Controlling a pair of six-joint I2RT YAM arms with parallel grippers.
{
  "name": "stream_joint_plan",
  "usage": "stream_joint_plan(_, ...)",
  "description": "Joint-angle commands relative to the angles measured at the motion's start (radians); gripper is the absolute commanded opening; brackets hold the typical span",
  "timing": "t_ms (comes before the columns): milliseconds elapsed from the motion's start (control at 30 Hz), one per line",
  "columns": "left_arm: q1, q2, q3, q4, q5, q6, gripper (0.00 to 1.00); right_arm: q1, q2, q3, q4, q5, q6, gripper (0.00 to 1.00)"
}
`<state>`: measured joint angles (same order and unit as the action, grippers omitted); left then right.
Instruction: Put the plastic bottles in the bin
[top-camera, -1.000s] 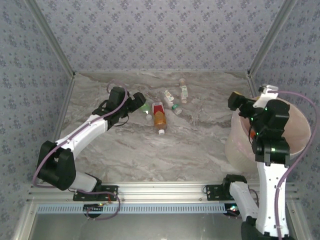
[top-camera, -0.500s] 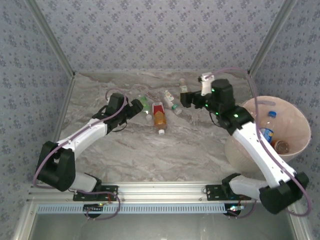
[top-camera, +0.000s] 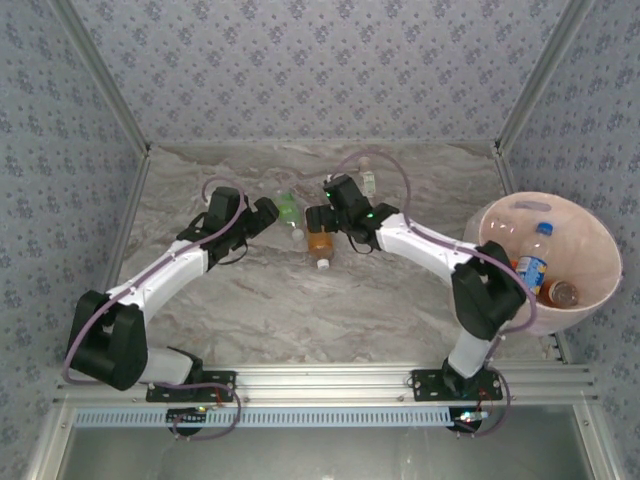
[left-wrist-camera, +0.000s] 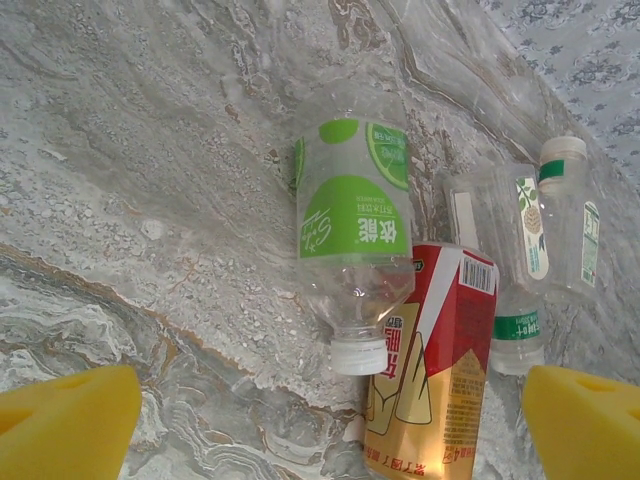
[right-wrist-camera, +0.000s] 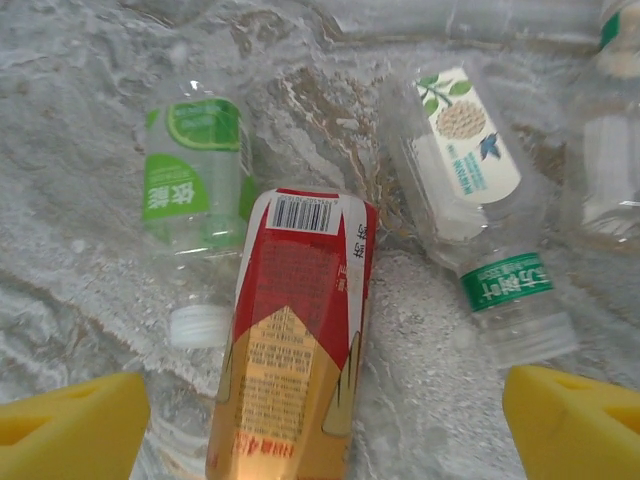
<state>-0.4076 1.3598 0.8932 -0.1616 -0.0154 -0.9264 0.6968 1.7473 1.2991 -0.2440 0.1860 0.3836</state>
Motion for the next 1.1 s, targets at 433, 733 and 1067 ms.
stream_joint_plan(433, 0.023, -0.038, -0.007, -0.064, 0.012, 0.02, 0.98, 0.028, 0.253, 0.153, -0.071, 0.074, 0.088, 0.86)
stream_joint_plan(733, 0.023, -0.021, 0.003, -0.069, 0.026, 0.038, 0.98, 0.033, 0.262, 0.134, -0.085, 0.061, 0.112, 0.87)
stream_joint_plan(1067, 0.023, -0.006, 0.013, -0.07, 0.038, 0.038, 0.98, 0.03, 0.328, 0.181, -0.109, 0.071, 0.123, 0.9)
